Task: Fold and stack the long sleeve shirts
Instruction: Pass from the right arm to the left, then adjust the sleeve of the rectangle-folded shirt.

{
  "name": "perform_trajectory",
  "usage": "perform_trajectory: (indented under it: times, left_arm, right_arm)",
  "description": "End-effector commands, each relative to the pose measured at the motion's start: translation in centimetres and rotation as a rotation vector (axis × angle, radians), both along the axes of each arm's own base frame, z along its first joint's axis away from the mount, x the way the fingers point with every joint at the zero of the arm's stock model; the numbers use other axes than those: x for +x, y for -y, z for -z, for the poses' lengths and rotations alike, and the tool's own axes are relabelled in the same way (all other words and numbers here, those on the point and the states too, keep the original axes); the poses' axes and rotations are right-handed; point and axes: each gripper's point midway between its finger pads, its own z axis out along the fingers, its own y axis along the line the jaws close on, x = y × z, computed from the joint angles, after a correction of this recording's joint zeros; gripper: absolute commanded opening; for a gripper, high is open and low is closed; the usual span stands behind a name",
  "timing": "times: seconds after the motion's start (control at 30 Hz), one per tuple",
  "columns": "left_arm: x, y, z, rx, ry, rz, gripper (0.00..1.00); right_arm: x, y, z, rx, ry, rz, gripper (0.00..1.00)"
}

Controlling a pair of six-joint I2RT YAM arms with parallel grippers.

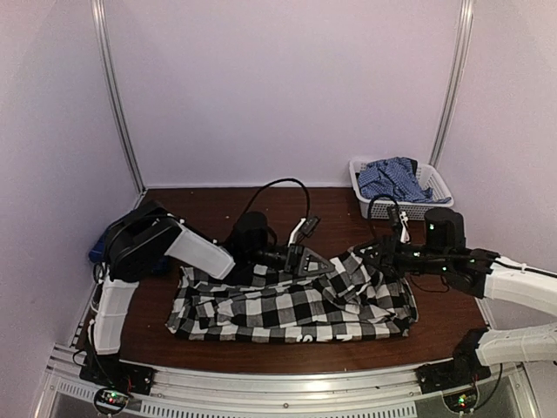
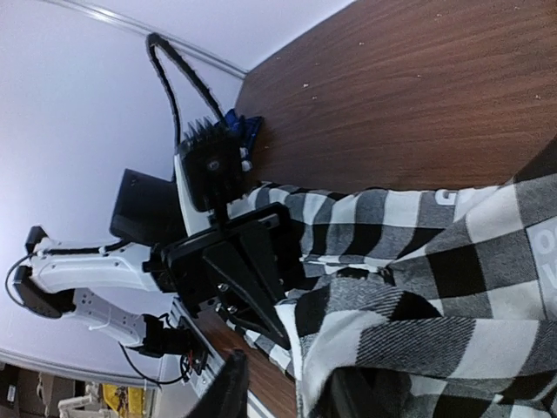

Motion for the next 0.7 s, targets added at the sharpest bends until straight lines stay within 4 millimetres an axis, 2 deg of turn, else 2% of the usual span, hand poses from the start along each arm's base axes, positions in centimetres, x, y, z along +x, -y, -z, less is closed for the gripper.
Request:
perform_trajectory:
  times: [0.0,0.13,0.2,0.27,0.4,0.53,0.67]
  left_arm:
    - [0.5,-0.2,-2.4,0.097,0.187,-0.028,0.0]
    - [1.7,0.0,-2.3,0.317,0.329,-0.096,0.0]
    - [1.5,0.4,-3.4,0.365,0.383,-0.097,0.0]
    - [0.8,0.8,-3.7,0.43,0.444,-0.087,0.0]
    - [-2.2,2.3,-4.9,0.495,0.585,-0.046,0.0]
    - [-4.3,3.0,-6.0,0.553,0.725,-0.042,0.0]
    - [-8.6,3.1,-7.2,0.548,0.89,0.051,0.0]
  right_arm:
    - [0.3,4.8,1.4,-0.302,-0.03,0.154,0.48]
    - [0.1,8.1,-0.7,-0.419,0.004,0.251,0.7]
    - [0.5,10.0,-2.2,-0.487,0.034,0.32,0.75]
    - [1.0,12.0,-2.6,-0.571,0.038,0.392,0.77]
    - [2.5,14.4,-2.2,-0.671,0.025,0.465,0.78]
    - [4.0,16.0,-1.5,-0.685,0.012,0.493,0.78]
    - [5.7,16.8,-0.9,-0.677,0.008,0.493,0.78]
